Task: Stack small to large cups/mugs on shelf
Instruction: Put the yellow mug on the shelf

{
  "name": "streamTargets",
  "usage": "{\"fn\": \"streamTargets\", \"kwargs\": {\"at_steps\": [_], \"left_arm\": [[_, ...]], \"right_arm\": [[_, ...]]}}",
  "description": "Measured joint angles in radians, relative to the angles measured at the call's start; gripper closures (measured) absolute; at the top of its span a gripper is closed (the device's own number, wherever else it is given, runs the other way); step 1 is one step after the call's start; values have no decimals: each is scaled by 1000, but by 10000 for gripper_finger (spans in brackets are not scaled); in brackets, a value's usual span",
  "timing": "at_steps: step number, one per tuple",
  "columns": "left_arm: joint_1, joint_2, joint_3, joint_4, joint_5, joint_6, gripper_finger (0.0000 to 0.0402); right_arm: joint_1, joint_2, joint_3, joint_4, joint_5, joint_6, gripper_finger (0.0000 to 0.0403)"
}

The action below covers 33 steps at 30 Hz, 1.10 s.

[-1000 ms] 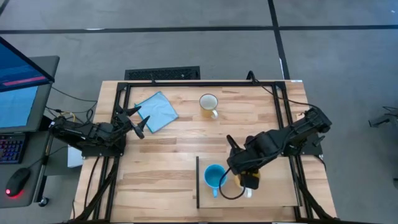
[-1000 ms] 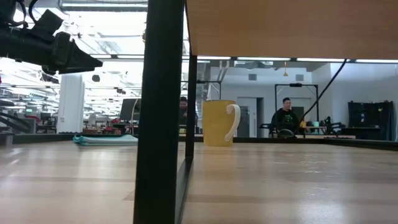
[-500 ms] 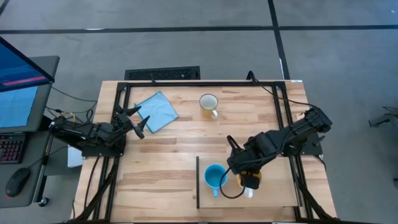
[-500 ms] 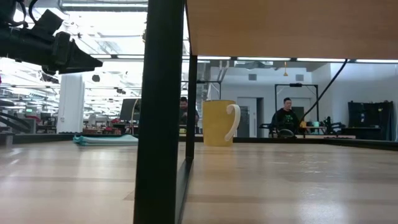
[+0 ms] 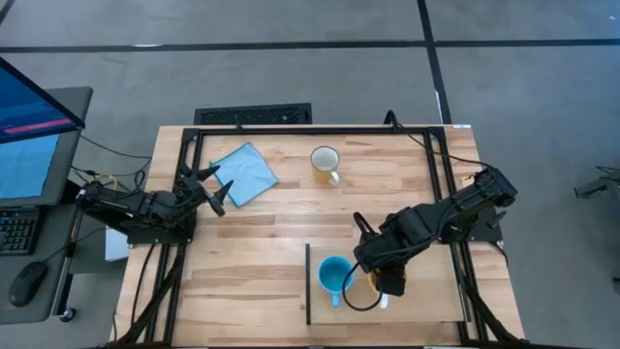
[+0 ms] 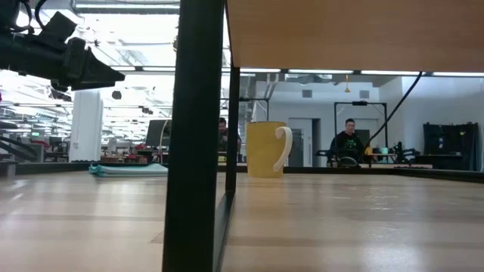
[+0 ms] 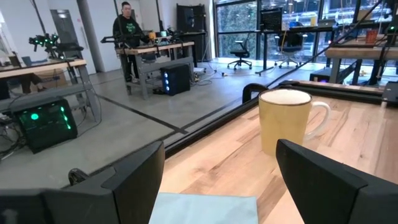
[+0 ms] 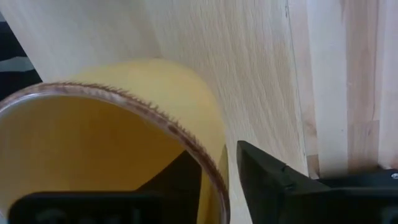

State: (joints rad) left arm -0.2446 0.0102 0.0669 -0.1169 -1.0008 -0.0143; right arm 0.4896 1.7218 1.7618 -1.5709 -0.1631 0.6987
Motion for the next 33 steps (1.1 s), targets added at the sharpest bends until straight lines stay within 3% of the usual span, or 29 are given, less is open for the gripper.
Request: {"fn": "streamTargets", "kwargs": {"at_steps": [13, 33], "left_arm": [[0, 0, 0, 0, 0, -34, 100], [0, 0, 0, 0, 0, -35, 100]], "right_arm": [[-8, 0, 0, 9, 4, -82, 248], [-27, 0, 0, 71, 30, -263, 249]]}}
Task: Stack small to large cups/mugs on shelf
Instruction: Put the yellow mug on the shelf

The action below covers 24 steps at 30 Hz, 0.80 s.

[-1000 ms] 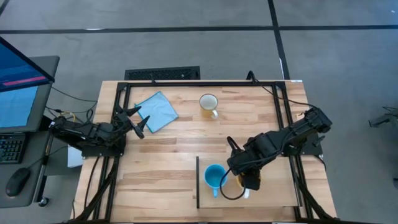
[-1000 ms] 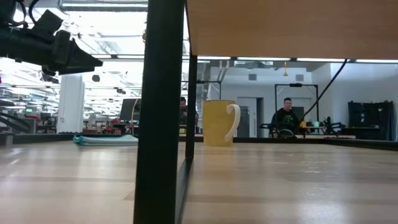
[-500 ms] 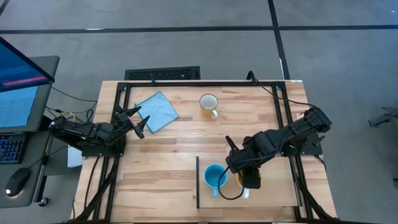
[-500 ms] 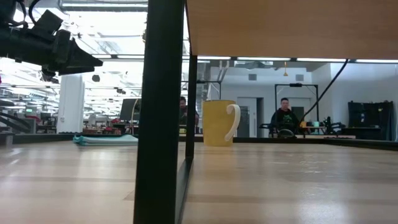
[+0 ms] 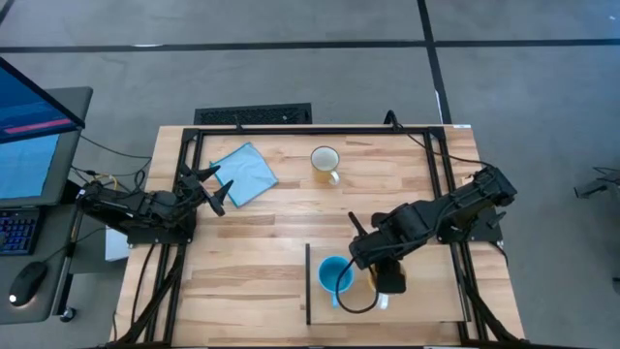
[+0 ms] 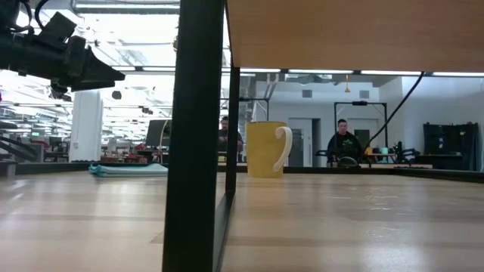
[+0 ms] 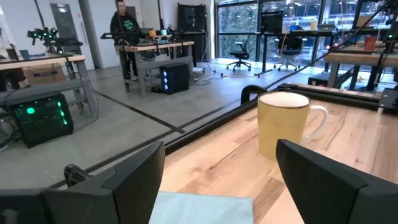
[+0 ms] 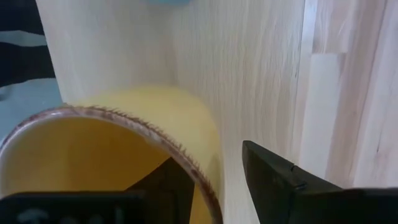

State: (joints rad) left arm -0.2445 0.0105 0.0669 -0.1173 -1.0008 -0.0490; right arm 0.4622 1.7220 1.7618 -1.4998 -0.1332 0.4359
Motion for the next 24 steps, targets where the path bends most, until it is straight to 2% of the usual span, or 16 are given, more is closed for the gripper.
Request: {"fn": "streamTargets", "kwargs": {"at_steps": [10, 16, 24], "left_arm": [[0, 0, 0, 0, 0, -4, 100], [0, 0, 0, 0, 0, -69, 100], [0, 0, 0, 0, 0, -41, 100]], "right_arm": [[0, 0, 0, 28, 3, -54, 252], [0, 0, 0, 44, 3, -100, 250], [0, 0, 0, 61, 3, -184, 248]]}}
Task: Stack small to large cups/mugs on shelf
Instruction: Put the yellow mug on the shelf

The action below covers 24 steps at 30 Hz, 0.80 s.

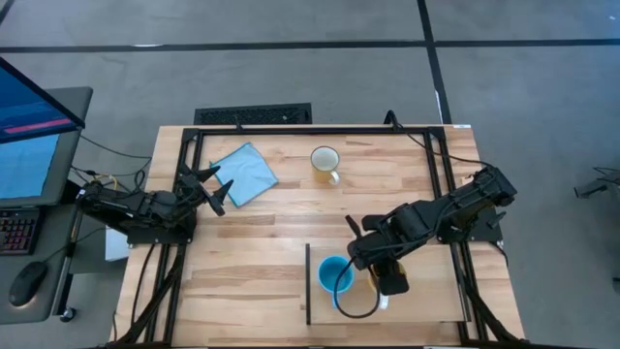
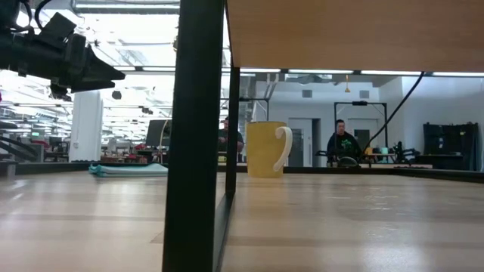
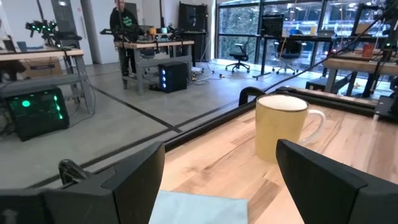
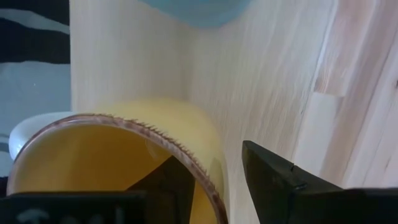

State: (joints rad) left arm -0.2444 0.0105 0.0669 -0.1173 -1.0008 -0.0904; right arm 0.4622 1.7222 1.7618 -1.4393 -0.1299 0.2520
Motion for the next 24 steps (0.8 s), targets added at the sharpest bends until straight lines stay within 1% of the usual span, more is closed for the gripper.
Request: {"fn": "streamTargets", "kwargs": {"at_steps": [10, 18, 24], "left_arm": [[0, 0, 0, 0, 0, 2, 100], [0, 0, 0, 0, 0, 4, 100], [0, 0, 0, 0, 0, 4, 100]], "right_arm": [[0, 0, 0, 25, 3, -77, 249], [0, 0, 0, 24, 26, -78, 246], [-14, 0, 0, 35, 26, -112, 256]]}}
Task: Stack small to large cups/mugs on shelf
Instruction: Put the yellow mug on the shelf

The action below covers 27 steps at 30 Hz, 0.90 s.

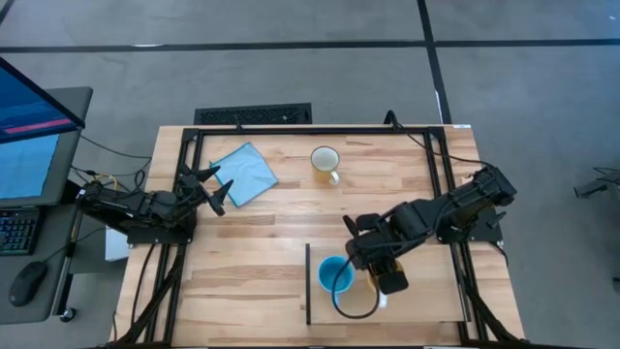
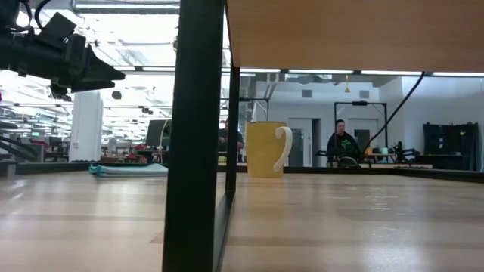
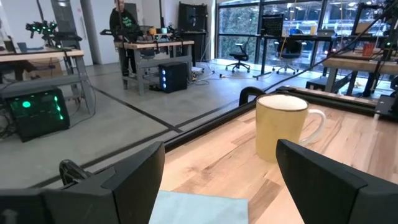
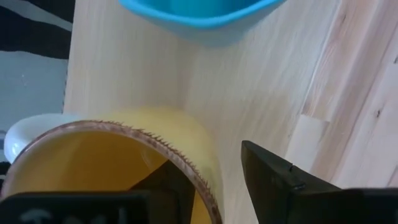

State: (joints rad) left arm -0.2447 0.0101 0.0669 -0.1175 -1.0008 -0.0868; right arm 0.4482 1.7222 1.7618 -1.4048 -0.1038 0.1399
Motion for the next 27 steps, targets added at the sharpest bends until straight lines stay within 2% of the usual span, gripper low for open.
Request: {"fn": "streamTargets", "kwargs": {"at_steps": [9, 15, 27], "left_arm": [[0, 0, 0, 0, 0, 1, 100], [0, 0, 0, 0, 0, -1, 100], [0, 0, 0, 0, 0, -4, 100]], "right_arm": [[-6, 0, 0, 10, 0, -49, 281], [-6, 0, 0, 46, 0, -115, 281], [-4, 0, 0, 29, -1, -115, 280]]}}
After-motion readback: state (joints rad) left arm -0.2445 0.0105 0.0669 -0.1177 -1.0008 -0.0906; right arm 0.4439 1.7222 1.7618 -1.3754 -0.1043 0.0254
